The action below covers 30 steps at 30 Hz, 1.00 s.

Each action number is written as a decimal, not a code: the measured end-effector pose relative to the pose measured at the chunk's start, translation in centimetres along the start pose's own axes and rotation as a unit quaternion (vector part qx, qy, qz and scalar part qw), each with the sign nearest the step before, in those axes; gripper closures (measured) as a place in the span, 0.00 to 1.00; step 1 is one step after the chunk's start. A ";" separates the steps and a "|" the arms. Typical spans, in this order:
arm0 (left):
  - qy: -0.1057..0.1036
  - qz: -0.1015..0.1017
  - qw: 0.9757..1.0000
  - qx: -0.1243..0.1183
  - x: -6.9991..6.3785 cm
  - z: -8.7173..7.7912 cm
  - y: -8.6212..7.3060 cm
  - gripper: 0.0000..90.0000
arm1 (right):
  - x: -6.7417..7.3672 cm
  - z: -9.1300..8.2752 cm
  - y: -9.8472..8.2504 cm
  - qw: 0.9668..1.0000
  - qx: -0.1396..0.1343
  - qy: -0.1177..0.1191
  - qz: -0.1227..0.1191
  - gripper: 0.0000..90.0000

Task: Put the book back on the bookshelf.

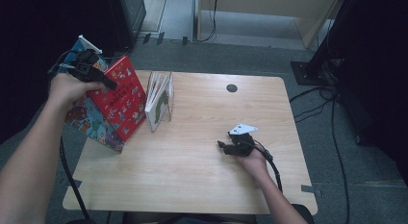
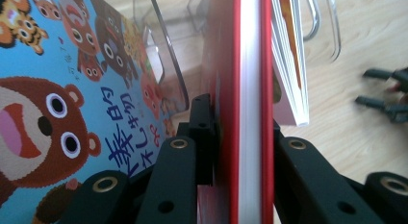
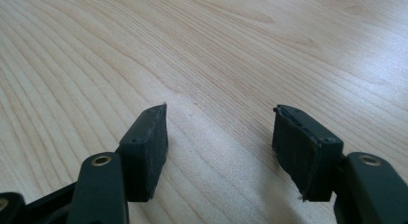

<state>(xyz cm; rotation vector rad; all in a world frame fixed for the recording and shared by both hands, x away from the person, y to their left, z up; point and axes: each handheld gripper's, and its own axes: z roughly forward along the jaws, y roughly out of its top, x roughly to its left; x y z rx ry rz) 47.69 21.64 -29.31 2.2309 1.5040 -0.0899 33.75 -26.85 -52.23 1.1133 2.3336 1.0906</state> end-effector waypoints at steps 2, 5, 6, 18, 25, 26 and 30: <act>0.001 -0.001 1.000 0.006 0.0 0.0 0.2 0.86 | 0.0 0.0 0.0 1.000 0.000 0.000 -0.001 0.41; -0.003 -0.003 1.000 0.014 0.3 0.2 0.5 0.86 | 0.0 0.0 0.0 1.000 0.000 0.000 -0.001 0.42; -0.005 -0.004 1.000 0.017 0.3 0.3 0.6 0.86 | 0.0 0.0 0.0 1.000 0.000 0.000 0.000 0.42; -0.003 -0.027 0.998 0.049 0.4 0.6 1.6 0.88 | 0.0 0.0 0.0 1.000 -0.001 0.001 0.000 0.42; -0.019 -0.057 0.998 0.017 1.3 -0.3 2.0 0.88 | 0.0 0.0 0.0 1.000 -0.001 0.001 -0.001 0.42; -0.018 -0.063 0.998 0.013 1.4 -0.4 2.1 0.89 | 0.0 0.0 0.0 1.000 -0.001 0.001 -0.001 0.42; -0.011 -0.078 0.997 0.002 1.8 -0.2 2.5 0.88 | 0.0 0.0 0.0 1.000 -0.001 0.003 -0.003 0.43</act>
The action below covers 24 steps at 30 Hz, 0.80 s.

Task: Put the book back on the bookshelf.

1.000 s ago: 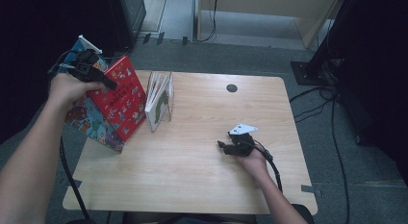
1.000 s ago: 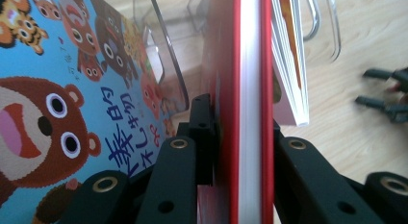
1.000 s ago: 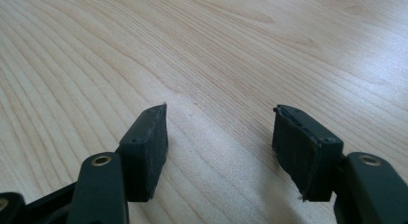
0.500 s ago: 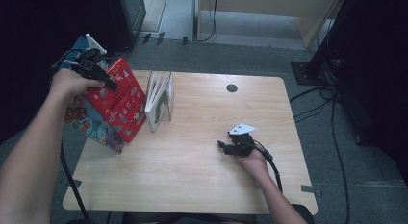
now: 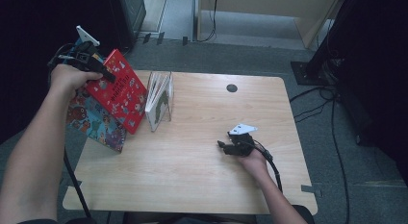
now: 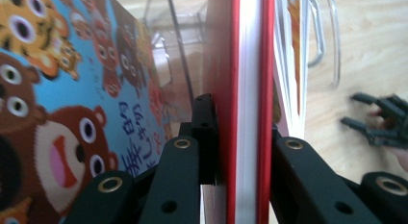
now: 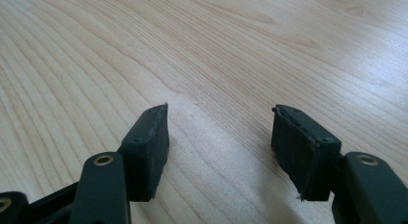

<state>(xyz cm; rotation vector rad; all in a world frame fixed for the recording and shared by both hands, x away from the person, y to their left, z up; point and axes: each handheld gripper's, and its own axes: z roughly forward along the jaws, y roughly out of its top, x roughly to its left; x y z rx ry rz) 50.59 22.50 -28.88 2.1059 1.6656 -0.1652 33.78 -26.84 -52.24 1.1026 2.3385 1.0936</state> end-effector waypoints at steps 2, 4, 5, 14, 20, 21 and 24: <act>0.003 -0.006 1.000 -0.001 0.2 0.3 0.2 0.88 | 0.0 0.0 0.0 1.000 0.000 0.000 0.000 0.43; 0.005 -0.011 1.000 -0.004 0.2 0.5 0.4 0.88 | 0.0 0.0 0.0 1.000 0.000 0.000 0.000 0.43; 0.004 -0.011 1.000 -0.004 0.3 0.6 0.5 0.88 | 0.0 0.0 0.0 1.000 0.000 0.000 0.000 0.43; -0.009 -0.026 0.999 -0.023 0.4 1.1 1.2 0.88 | 0.0 0.0 0.0 1.000 0.000 0.000 0.000 0.43; -0.008 -0.028 0.999 -0.031 0.5 2.0 1.3 0.88 | 0.0 0.0 0.0 1.000 0.000 0.000 0.000 0.43; -0.009 -0.028 0.999 -0.033 0.4 2.0 1.4 0.88 | 0.0 0.0 0.0 1.000 0.000 0.000 0.000 0.43; -0.007 -0.026 0.999 -0.037 0.4 2.1 1.4 0.87 | 0.0 0.0 0.0 1.000 0.000 0.000 0.000 0.43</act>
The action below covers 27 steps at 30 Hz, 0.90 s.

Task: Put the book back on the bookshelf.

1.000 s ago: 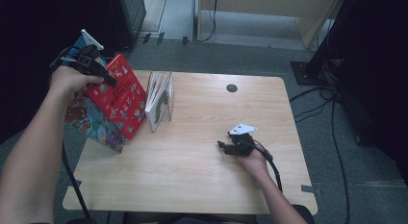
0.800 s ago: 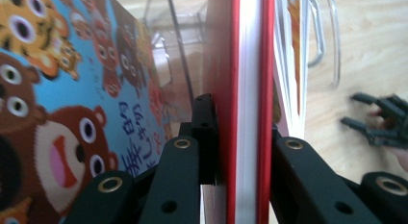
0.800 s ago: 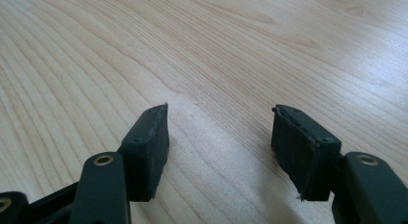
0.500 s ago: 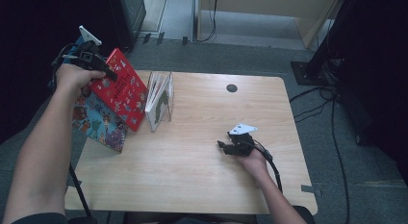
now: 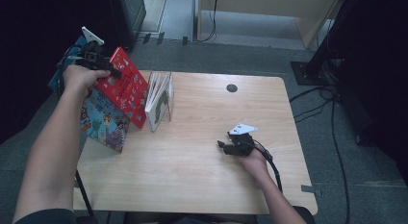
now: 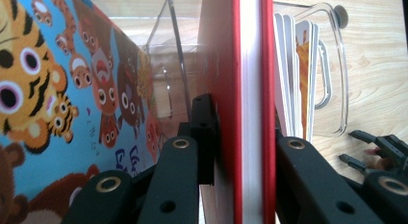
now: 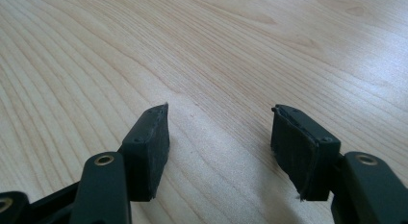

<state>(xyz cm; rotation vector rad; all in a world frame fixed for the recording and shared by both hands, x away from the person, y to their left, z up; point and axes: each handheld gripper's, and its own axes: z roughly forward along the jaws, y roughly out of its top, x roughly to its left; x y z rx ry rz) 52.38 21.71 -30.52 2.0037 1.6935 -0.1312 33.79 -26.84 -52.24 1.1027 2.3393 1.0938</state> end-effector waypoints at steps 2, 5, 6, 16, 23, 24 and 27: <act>0.002 0.001 1.000 -0.001 0.1 0.0 0.0 0.87 | 0.0 0.0 0.0 1.000 0.000 0.000 0.000 0.43; -0.001 -0.001 1.000 -0.003 0.1 -0.2 0.0 0.84 | 0.0 0.0 0.0 1.000 0.000 0.000 0.000 0.43; -0.004 -0.002 1.000 -0.003 0.1 -0.3 0.0 0.84 | 0.0 0.0 0.0 1.000 0.000 0.000 0.000 0.43; 0.012 0.009 1.000 -0.009 0.1 -1.8 -0.2 0.65 | 0.0 0.0 0.0 1.000 0.000 0.000 0.000 0.43; 0.007 0.011 0.999 -0.030 0.3 -3.8 -0.7 0.60 | 0.0 0.0 0.0 1.000 0.000 0.000 0.000 0.43; 0.008 0.013 0.999 -0.033 0.3 -4.2 -0.8 0.59 | 0.0 0.0 0.0 1.000 0.000 0.000 0.000 0.43; -0.002 0.014 0.999 -0.051 0.2 -5.5 -1.3 0.59 | 0.0 0.0 0.0 1.000 0.000 0.000 0.000 0.43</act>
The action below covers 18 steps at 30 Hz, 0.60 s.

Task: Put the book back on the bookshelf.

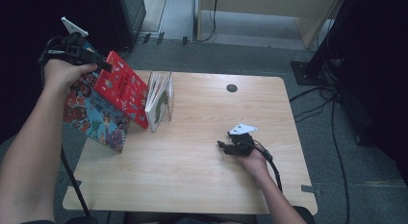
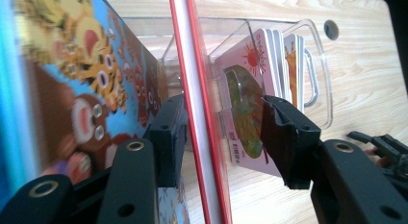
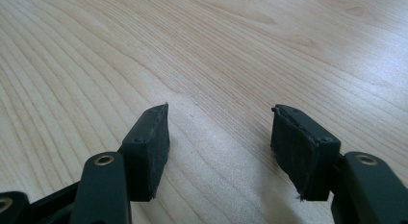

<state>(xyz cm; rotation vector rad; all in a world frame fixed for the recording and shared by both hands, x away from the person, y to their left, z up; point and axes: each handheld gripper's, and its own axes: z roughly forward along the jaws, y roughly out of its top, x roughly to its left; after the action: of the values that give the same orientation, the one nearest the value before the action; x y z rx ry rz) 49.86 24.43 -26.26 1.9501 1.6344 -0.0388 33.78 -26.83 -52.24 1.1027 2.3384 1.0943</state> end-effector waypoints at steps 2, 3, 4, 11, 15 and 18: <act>-0.008 0.005 1.000 -0.010 -0.4 -0.7 -0.2 0.58 | 0.0 0.0 0.0 1.000 0.000 0.000 0.000 0.43; -0.007 0.008 1.000 -0.011 -0.6 -1.0 -0.4 0.58 | 0.0 0.0 0.0 1.000 0.000 0.000 0.000 0.43; -0.010 0.013 1.000 -0.013 -0.9 -1.2 -0.5 0.58 | 0.0 0.0 0.0 1.000 0.000 0.000 0.000 0.43; -0.035 0.043 0.998 -0.015 -3.1 -1.1 -1.8 0.55 | 0.0 0.0 0.0 1.000 0.001 0.001 -0.001 0.43; -0.028 0.055 0.998 -0.010 -3.9 -0.3 -2.3 0.54 | 0.0 0.0 0.0 1.000 0.001 0.001 -0.001 0.42; -0.040 0.060 0.997 -0.015 -4.5 -0.2 -2.6 0.53 | 0.0 0.0 0.0 1.000 0.000 0.001 -0.002 0.42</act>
<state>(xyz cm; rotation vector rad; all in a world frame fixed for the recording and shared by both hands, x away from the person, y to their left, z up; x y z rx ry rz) 46.30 20.70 -25.44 1.9929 1.4565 -0.0446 33.76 -26.83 -52.24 1.0974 2.3418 1.0936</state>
